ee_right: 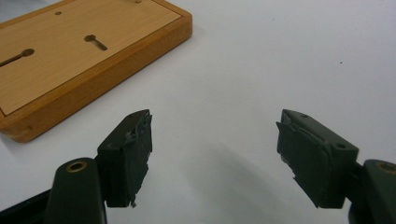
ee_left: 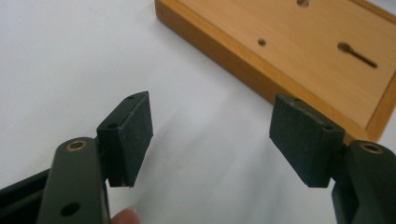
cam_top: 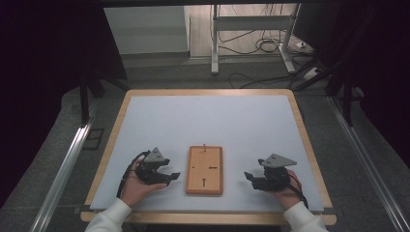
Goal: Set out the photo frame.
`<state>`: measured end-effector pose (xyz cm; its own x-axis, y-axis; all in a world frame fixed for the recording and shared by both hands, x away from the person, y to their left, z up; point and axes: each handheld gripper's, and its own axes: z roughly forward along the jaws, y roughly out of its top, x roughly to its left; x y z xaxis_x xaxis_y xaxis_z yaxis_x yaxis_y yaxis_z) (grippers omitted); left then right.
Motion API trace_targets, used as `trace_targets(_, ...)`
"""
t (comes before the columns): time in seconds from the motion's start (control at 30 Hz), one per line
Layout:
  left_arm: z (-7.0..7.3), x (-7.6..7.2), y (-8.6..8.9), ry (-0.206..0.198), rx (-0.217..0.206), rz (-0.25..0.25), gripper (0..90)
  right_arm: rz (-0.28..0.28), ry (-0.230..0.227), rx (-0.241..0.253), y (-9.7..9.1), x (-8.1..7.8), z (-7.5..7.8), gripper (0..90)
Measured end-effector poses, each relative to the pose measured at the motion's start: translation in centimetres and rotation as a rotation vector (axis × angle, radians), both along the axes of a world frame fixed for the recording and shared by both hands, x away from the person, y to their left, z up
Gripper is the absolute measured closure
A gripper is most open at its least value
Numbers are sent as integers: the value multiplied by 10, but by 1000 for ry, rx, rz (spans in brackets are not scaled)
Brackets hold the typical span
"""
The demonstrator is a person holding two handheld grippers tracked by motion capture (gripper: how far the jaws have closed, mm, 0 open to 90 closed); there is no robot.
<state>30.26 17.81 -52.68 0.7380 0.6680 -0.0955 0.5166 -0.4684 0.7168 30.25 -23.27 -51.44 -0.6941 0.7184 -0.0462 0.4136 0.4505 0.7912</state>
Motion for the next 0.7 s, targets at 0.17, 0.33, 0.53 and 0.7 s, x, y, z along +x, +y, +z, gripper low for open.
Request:
trace_targets(0.17, 7, 7, -5, -18, -9, 10, 294, 9, -4, 11, 0, -2, 2, 270)
trace_targets(0.33, 19, 16, -15, -47, -36, 6, 295, 9, -13, 20, 0, -6, 3, 270)
trace_targets(0.53, 24, 27, -24, -62, -50, -23, 295, -6, -2, 29, -3, -16, 3, 265)
trace_targets(0.7, 25, 38, -30, -55, -68, -44, 303, -21, 3, 21, -6, -24, 2, 264)
